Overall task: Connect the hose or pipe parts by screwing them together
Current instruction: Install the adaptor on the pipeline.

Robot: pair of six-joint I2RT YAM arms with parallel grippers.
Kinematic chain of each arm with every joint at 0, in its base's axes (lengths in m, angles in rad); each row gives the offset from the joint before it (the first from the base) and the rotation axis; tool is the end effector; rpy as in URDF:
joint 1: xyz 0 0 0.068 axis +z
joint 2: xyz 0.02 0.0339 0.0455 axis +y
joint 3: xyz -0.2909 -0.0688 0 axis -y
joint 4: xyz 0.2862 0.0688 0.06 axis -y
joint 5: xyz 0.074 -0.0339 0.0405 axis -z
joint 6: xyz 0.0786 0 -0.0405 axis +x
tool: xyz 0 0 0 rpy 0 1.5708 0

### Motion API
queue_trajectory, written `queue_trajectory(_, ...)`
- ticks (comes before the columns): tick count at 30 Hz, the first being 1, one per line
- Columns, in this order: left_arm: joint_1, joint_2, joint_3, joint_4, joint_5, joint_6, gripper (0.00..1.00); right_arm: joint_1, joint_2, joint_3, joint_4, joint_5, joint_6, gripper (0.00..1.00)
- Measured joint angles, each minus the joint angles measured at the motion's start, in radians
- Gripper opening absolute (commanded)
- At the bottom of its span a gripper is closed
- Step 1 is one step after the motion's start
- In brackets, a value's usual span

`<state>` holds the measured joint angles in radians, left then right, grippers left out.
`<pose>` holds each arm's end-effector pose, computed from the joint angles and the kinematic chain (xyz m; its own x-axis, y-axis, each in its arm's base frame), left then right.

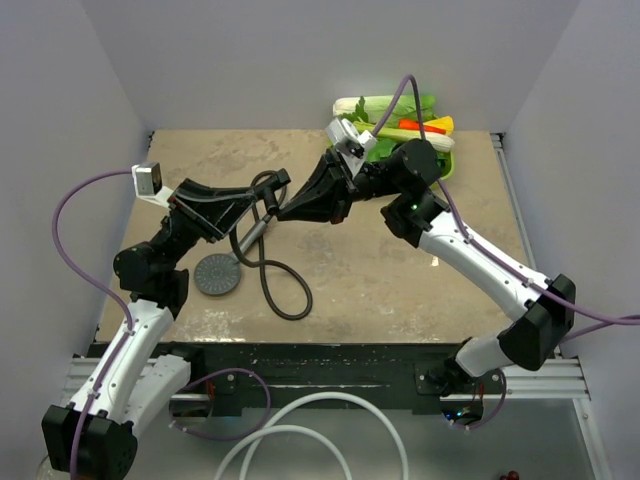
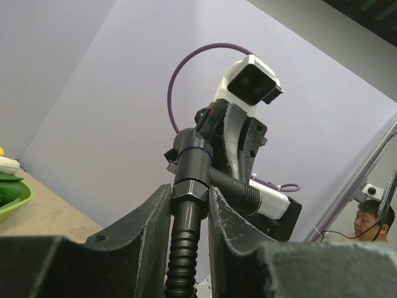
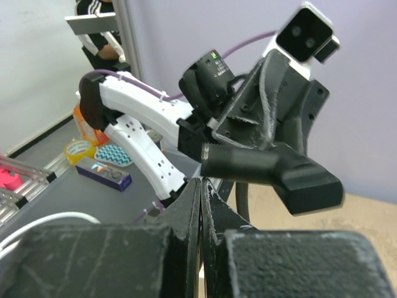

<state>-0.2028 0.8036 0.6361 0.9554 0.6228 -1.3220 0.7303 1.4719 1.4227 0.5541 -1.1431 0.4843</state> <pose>0.1940 -0.0867 0.4321 -0.3782 -0.7259 -0.5744 0.8125 0.0371 -0.5818 0.2304 0.3024 0.5004 -0.0861 0.1821 -0.9795 -0.9377 -0.3469 0.0180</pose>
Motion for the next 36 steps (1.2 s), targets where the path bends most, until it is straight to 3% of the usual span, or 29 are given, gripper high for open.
queue_trajectory(9, 0.006, 0.006, 0.000, -0.005, -0.014, 0.006, 0.00, 0.041, 0.013, 0.052, -0.005, 0.060, 0.007, 0.00)
queue_trajectory(17, 0.006, 0.007, 0.000, -0.005, -0.028, 0.006, 0.00, 0.116, 0.014, 0.168, -0.248, 0.236, -0.188, 0.00)
queue_trajectory(27, 0.007, 0.007, 0.000, -0.032, -0.026, 0.005, 0.00, 0.129, 0.100, 0.351, -0.417, 0.319, -0.328, 0.00)
queue_trajectory(36, 0.007, 0.007, 0.000, -0.034, -0.028, -0.002, 0.00, 0.158, 0.160, 0.512, -0.690, 0.426, -0.469, 0.00)
